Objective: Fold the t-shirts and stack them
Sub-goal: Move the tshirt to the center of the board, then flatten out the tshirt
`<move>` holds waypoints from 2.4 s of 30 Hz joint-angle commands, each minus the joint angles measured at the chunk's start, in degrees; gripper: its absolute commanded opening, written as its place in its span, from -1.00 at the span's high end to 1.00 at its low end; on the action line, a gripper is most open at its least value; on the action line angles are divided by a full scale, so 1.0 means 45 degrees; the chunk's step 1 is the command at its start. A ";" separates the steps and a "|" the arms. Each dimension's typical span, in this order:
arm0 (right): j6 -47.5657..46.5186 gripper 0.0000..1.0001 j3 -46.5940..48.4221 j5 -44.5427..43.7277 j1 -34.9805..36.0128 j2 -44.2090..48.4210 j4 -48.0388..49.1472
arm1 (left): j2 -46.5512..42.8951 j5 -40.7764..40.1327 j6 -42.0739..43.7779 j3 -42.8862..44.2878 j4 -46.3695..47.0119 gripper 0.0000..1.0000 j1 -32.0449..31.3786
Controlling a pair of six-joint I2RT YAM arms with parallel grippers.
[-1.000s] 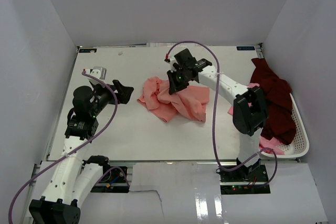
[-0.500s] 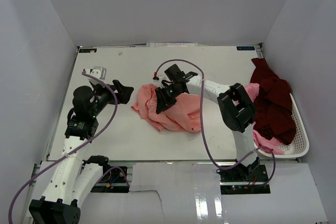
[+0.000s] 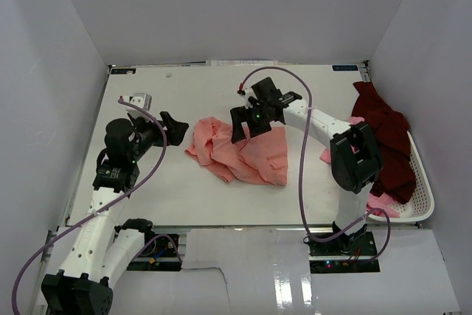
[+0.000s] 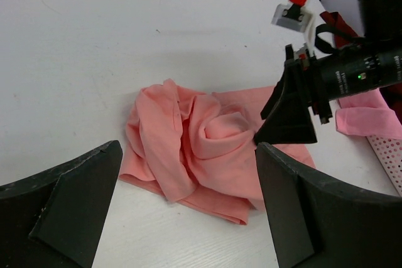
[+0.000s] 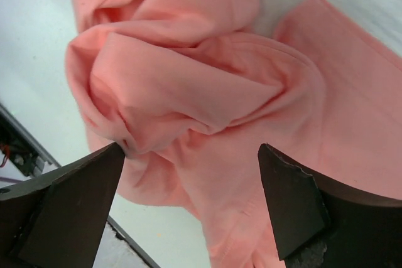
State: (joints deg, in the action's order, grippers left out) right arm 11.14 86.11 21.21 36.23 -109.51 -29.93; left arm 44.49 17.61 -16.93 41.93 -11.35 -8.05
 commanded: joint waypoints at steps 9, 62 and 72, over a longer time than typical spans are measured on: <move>-0.0424 -0.82 -0.0678 -0.3016 -0.1272 0.0236 -0.0399 | 0.2102 0.0833 0.0305 0.0680 -0.0347 -0.96 -0.0241; -0.0853 0.80 0.3263 0.2338 -0.3541 -0.0652 -0.1043 | 0.5641 -0.1218 0.0540 0.3065 -0.2106 -0.96 -0.2956; -0.0366 0.74 -0.5181 0.0581 -0.1274 0.3750 -0.0961 | 0.5816 -0.1081 0.0520 0.3025 -0.2067 -0.96 -0.2976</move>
State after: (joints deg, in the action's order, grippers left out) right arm 8.12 68.60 26.94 31.79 -96.44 -32.99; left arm 70.57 12.45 -14.46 55.75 -20.60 -21.23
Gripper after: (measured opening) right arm 0.127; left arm 0.979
